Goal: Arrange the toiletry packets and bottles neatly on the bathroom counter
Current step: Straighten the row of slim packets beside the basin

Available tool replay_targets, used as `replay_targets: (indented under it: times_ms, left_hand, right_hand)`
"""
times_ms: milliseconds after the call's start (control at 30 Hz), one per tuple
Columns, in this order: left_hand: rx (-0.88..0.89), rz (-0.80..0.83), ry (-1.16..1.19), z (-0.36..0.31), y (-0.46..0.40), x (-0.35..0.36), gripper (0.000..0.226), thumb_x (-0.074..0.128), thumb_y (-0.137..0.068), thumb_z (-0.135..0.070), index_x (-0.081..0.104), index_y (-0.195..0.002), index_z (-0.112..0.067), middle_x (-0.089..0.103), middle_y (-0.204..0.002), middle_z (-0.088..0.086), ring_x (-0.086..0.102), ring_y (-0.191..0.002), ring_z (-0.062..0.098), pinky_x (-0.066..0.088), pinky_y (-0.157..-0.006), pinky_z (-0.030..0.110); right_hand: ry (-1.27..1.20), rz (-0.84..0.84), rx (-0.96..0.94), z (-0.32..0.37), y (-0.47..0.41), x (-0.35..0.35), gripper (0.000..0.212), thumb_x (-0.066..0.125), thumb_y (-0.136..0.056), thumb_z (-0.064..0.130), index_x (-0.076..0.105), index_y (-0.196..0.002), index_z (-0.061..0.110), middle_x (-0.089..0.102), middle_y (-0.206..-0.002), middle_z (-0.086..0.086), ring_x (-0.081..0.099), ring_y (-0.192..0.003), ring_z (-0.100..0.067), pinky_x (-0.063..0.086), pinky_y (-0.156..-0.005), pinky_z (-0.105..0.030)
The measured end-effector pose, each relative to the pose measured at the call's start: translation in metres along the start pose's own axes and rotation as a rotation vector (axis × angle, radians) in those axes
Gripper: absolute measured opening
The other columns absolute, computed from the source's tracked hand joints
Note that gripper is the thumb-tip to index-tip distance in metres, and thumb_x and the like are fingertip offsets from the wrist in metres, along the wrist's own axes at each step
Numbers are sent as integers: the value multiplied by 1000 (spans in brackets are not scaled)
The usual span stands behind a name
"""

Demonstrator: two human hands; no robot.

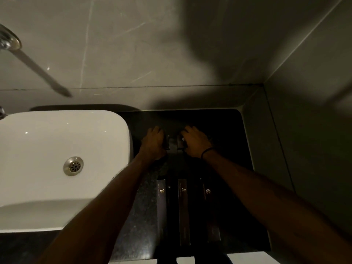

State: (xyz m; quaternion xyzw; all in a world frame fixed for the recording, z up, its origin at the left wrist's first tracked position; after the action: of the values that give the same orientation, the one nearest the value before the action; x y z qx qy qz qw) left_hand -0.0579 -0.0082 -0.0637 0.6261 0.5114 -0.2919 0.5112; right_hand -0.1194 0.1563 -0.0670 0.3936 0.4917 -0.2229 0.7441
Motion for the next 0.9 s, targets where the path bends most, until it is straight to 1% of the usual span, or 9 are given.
replay_targets:
  times_ms: [100,233,333,400,467,567,633,800,900]
  left_hand:
    - [-7,-33,-74,-2,1,-1,80,86,-62,-32,49,-129,-8,45,-133,15,44,-122,37,47,-91,49]
    - [116,-224,-72,-25,-2,-3,84,82,-64,-41,47,-130,-3,46,-134,20,44,-119,39,48,-94,48]
    - [199,-258,4,-60,-13,1,78,75,-75,-40,45,-137,-3,46,-138,20,44,-123,38,46,-99,46]
    - [239,-211,90,-86,-22,9,72,75,-76,-30,45,-137,-5,47,-136,18,47,-119,37,48,-96,44]
    - [257,-137,170,-106,-29,19,68,75,-77,-21,46,-136,-7,47,-135,18,50,-117,38,49,-92,45]
    - [250,-60,257,-124,-37,35,69,73,-80,-14,43,-141,-6,45,-138,19,50,-122,37,50,-99,46]
    - [246,-71,305,-130,-41,41,66,72,-81,-11,44,-141,-5,47,-137,20,52,-122,36,50,-100,46]
    - [210,-130,298,-136,-49,49,35,67,-86,-7,59,-120,-2,58,-120,20,61,-105,35,50,-87,35]
    - [196,-138,291,-137,-51,52,29,65,-89,-8,62,-117,0,60,-118,21,63,-102,36,53,-86,40]
  right_hand:
    - [-24,-102,3,-8,10,-13,84,83,-65,28,44,-139,16,49,-139,-12,48,-126,-34,42,-107,-50]
    - [-155,-323,131,-56,48,-28,94,82,-66,29,35,-146,15,45,-147,-14,43,-134,-34,36,-113,-53]
    - [-354,-346,326,-97,74,-20,85,81,-71,27,39,-143,14,45,-145,-17,45,-131,-37,43,-108,-51]
    - [-511,-325,423,-112,82,-11,75,83,-72,22,48,-137,11,50,-138,-17,51,-125,-35,48,-103,-47]
    - [-616,-304,442,-117,81,-3,63,82,-73,19,56,-129,7,57,-130,-19,58,-117,-35,52,-97,-44]
    - [-641,-286,439,-119,73,5,49,79,-75,15,62,-121,6,62,-123,-19,63,-110,-34,54,-92,-39]
    - [-619,-311,421,-118,67,7,38,75,-76,10,67,-113,5,64,-118,-21,64,-106,-35,54,-89,-37]
    - [-594,-333,393,-121,61,11,25,69,-79,6,72,-104,6,66,-112,-20,64,-102,-36,56,-90,-44]
    - [-594,-343,395,-122,62,13,23,67,-79,5,72,-102,6,66,-110,-20,65,-100,-36,56,-89,-44]
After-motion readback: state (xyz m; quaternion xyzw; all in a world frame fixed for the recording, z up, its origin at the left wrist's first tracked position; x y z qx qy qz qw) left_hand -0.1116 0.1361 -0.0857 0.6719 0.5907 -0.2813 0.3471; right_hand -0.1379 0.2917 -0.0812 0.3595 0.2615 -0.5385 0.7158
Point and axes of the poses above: each hand's wrist, its own y-axis away from the middle knuckle, its own x-axis out of the palm, z = x × y, the point moved 2 cm from there along -y, towards the middle knuckle
